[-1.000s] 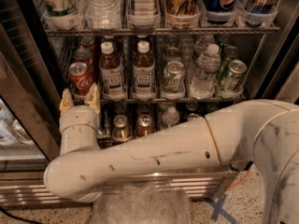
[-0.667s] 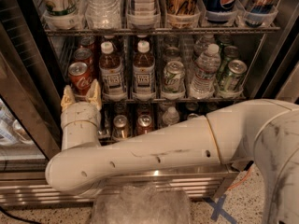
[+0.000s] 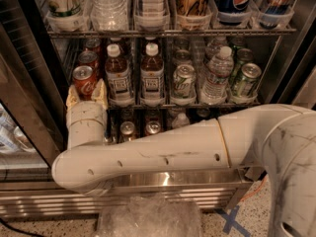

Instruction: Pick coke can from middle shelf of fridge

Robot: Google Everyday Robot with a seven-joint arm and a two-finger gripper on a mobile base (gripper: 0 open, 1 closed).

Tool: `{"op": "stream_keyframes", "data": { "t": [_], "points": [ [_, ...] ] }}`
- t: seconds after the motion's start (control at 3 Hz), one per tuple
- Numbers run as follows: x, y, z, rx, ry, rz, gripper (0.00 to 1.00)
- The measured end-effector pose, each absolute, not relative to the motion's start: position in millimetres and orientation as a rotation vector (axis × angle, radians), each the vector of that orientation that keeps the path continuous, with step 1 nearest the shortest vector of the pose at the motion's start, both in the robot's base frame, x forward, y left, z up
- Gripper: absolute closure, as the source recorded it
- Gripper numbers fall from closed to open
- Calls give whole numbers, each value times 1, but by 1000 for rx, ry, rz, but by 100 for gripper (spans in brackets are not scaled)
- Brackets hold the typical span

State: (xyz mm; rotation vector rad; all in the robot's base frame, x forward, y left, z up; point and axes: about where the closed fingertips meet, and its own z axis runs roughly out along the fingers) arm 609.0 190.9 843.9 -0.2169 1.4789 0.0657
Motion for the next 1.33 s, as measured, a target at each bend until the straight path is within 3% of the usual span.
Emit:
{"op": "stream_keyframes", "data": {
  "t": [0.67, 1.33],
  "points": [
    [629, 190, 834, -185, 1495, 70, 41],
    [633, 189, 829, -179, 1497, 60, 84]
  ]
}}
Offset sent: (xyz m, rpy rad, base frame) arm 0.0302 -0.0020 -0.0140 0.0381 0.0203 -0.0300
